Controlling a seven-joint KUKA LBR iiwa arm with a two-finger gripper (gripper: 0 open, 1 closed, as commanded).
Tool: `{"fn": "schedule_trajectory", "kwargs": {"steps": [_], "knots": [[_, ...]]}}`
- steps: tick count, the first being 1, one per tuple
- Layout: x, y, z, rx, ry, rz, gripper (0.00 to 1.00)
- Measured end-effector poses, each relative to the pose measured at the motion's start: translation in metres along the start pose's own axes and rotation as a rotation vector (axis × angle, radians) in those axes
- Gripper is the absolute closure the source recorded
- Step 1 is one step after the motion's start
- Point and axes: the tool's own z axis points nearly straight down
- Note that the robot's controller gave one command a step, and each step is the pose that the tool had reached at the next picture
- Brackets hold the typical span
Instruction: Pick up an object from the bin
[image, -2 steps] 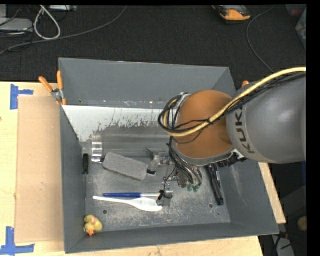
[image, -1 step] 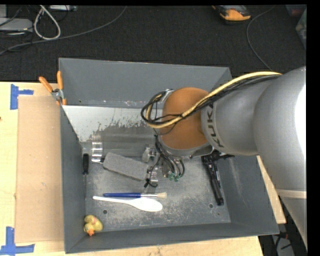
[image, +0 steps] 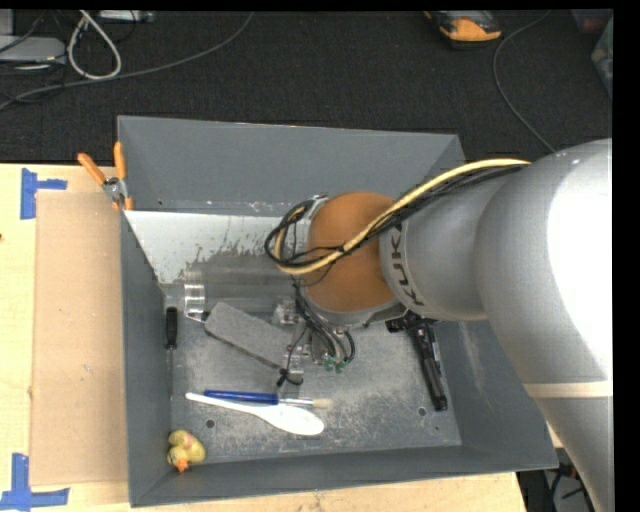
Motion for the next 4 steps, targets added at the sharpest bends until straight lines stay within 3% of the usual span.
{"fn": "schedule_trajectory", "kwargs": {"steps": [1, 2, 3, 4], "knots": [[-0.019, 0.002, -0.026, 0.0, 0.001, 0.116, 0.0], [-0.003, 0.001, -0.004, 0.0, 0.002, 0.009, 0.0], [-0.018, 0.01, -0.002, -0.003, -0.006, 0.21, 1.0], [-0.018, 0.01, -0.002, -0.003, -0.006, 0.211, 1.0]]}}
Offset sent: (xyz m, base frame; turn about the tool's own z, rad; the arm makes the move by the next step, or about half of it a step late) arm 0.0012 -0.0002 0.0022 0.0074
